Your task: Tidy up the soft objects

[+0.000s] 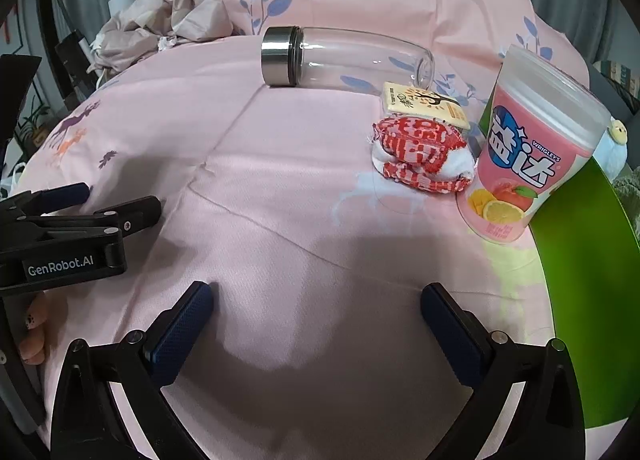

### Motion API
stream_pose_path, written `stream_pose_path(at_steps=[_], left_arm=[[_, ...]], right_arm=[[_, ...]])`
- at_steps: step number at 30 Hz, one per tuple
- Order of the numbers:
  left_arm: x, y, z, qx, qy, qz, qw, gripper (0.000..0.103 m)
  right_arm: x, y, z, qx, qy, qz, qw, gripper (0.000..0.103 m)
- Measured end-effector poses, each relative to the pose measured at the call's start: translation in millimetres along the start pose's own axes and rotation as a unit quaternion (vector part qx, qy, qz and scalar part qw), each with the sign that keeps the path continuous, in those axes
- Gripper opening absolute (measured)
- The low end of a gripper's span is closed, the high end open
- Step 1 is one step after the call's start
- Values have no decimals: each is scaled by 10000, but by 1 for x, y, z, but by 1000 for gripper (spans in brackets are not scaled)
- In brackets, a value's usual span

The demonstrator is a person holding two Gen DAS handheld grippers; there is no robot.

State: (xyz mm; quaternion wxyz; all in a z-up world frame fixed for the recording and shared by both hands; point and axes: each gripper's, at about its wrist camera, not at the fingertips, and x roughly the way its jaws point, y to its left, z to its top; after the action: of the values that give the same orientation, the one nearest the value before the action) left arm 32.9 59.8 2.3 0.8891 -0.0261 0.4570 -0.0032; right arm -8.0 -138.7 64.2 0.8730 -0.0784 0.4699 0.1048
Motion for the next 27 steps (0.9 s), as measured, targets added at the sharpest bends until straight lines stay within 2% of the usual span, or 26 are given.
stream_pose_path(at_steps=[27], left_arm=[[2, 2, 0, 8, 23, -1, 10000, 102]], right_arm=[[-1, 1, 0, 3, -4, -12, 10000, 103]])
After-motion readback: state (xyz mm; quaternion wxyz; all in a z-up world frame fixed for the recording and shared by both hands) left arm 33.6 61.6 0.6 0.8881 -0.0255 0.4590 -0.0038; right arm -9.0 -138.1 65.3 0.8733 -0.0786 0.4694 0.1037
